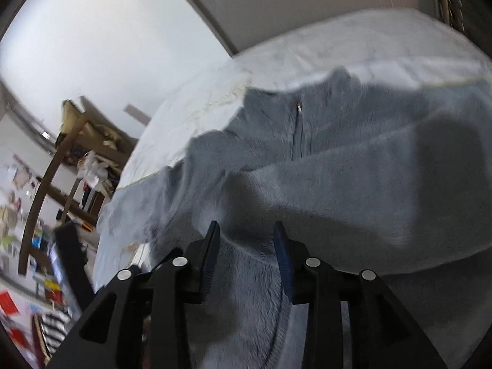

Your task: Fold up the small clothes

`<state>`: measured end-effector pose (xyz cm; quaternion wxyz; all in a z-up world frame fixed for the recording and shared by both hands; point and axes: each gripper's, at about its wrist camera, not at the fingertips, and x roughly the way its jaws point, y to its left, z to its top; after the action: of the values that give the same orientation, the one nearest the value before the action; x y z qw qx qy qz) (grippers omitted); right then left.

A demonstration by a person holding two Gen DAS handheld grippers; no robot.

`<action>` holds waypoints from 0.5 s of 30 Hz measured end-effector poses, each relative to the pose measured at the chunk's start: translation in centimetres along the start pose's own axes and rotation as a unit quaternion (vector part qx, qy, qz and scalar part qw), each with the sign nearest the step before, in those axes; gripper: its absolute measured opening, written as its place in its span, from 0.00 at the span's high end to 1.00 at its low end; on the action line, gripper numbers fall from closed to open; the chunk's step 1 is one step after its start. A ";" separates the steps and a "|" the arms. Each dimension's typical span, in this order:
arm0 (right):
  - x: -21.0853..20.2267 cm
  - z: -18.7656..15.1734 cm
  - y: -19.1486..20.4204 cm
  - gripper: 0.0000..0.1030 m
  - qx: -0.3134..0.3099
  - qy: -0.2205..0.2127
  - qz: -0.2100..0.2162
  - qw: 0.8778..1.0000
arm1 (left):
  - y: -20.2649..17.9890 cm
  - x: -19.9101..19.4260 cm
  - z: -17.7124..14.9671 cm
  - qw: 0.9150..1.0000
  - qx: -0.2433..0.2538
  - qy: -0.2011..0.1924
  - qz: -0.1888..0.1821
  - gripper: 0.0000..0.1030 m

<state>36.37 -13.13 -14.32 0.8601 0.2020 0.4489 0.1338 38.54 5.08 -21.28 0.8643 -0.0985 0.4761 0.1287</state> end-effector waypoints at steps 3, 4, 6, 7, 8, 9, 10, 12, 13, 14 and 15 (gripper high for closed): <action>-4.4 -0.3 -0.9 0.54 -0.013 -0.052 0.015 0.998 | 0.4 -0.1 0.2 1.000 0.000 0.010 -0.012 0.04; -5.9 -0.4 -1.7 0.54 -0.008 -0.072 0.009 0.997 | 0.6 -0.2 0.3 1.000 -0.003 0.015 -0.020 0.04; -8.1 -0.1 -3.7 0.54 0.006 -0.101 -0.015 0.995 | 1.1 -1.0 0.4 0.998 -0.016 0.020 -0.056 0.04; -8.9 -0.2 -4.7 0.54 0.015 -0.113 -0.026 0.993 | 1.2 -1.5 0.4 0.997 -0.021 0.017 -0.077 0.04; -9.9 -0.4 -6.4 0.54 0.032 -0.124 -0.033 0.991 | 1.1 -2.1 0.4 0.995 -0.024 0.010 -0.095 0.04; -10.4 -0.4 -7.7 0.56 0.047 -0.131 -0.033 0.990 | 0.7 -2.9 0.5 0.994 -0.021 0.000 -0.111 0.04; -11.1 -0.4 -9.5 0.64 0.072 -0.141 -0.029 0.987 | -0.1 -3.5 0.6 0.993 -0.012 -0.005 -0.116 0.04; -11.7 -0.1 -11.7 0.73 0.105 -0.147 -0.017 0.983 | -2.1 -3.9 0.8 0.992 0.008 0.002 -0.125 0.04; -12.0 0.3 -12.6 0.77 0.118 -0.150 -0.011 0.982 | -3.4 -4.1 1.0 0.991 0.022 0.006 -0.134 0.04; -12.1 0.8 -13.5 0.78 0.130 -0.156 -0.007 0.979 | -5.1 -4.5 1.2 0.989 0.040 0.004 -0.140 0.04; -12.1 1.3 -13.9 0.79 0.134 -0.158 -0.005 0.978 | -6.5 -4.9 1.3 0.988 0.059 0.000 -0.141 0.04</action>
<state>31.34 -30.69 -11.48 0.8859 0.3322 0.3220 0.0344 39.11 -1.36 -16.18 0.8782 -0.1139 0.4639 -0.0230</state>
